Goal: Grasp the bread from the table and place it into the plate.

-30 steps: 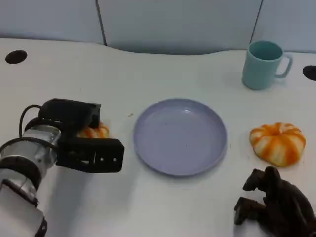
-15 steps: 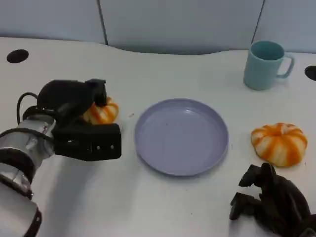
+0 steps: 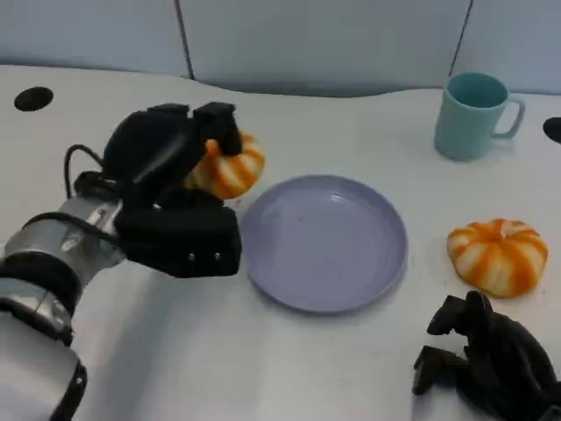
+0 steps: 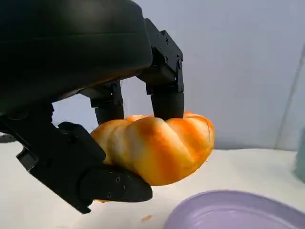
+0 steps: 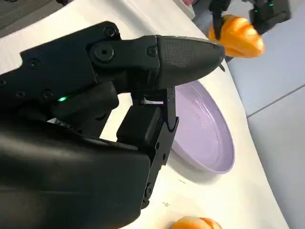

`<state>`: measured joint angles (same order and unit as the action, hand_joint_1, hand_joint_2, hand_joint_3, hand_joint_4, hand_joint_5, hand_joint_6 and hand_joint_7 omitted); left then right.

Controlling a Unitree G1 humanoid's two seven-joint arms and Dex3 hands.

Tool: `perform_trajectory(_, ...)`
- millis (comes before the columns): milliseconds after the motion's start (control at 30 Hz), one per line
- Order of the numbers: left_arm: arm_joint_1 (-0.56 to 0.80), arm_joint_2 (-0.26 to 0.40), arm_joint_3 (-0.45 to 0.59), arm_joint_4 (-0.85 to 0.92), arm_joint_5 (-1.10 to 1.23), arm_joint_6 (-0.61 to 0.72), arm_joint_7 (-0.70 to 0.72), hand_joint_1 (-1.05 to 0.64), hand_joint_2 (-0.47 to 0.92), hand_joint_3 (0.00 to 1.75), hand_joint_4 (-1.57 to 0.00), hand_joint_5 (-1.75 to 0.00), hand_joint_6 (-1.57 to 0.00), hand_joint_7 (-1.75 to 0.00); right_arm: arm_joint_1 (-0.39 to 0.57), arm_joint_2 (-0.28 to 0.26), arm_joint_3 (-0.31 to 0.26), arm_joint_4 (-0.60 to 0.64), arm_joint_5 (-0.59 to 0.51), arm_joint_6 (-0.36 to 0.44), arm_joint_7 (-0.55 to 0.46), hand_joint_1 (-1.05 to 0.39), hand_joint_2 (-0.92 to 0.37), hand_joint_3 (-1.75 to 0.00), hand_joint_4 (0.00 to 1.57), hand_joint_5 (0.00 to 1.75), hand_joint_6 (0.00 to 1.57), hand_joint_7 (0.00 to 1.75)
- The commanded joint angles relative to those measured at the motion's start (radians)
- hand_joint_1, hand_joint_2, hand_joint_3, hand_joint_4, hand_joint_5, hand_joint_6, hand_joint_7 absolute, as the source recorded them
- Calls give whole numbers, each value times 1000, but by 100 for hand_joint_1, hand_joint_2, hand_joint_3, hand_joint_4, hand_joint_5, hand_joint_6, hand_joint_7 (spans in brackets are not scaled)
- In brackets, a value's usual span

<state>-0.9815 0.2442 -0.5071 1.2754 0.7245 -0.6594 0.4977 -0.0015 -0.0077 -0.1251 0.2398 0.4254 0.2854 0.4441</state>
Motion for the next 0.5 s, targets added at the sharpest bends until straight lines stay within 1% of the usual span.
perform_trajectory(33, -45, -29, -19, -27, 15, -45, 28, -21, 51, 112, -90, -175, -70, -175, 29, -21, -7, 5, -1, 28, -4, -44, -92, -44, 126, 112, 113, 104)
perform_trajectory(133, -46, -30, -19, -25, 16, -48, 29, -21, 50, 114, -90, -175, -70, -175, 29, -21, -7, 4, -1, 30, -4, -44, -92, -44, 127, 112, 113, 104)
perform_trajectory(233, -50, -86, -29, -28, 7, -92, -21, -21, 49, 118, -92, -175, -72, -175, 40, -17, -1, -3, -2, 19, 5, -44, -92, -43, 126, 112, 112, 104)
perform_trajectory(300, -53, -103, -34, -26, 7, -109, -47, -21, 48, 126, -94, -175, -76, -175, 43, -15, -1, -8, 2, 25, 5, -44, -92, -42, 126, 112, 112, 105)
perform_trajectory(400, -52, -123, -37, -16, -1, -133, -104, -22, 45, 130, -98, -175, -80, -175, 48, -14, 5, -15, -6, 21, 2, -45, -92, -42, 125, 112, 113, 105)
perform_trajectory(500, -52, -139, -32, -8, -17, -133, -175, -23, 45, 132, -100, -175, -83, -175, 53, -11, 8, -24, -7, 23, -6, -46, -92, -42, 126, 112, 114, 105)
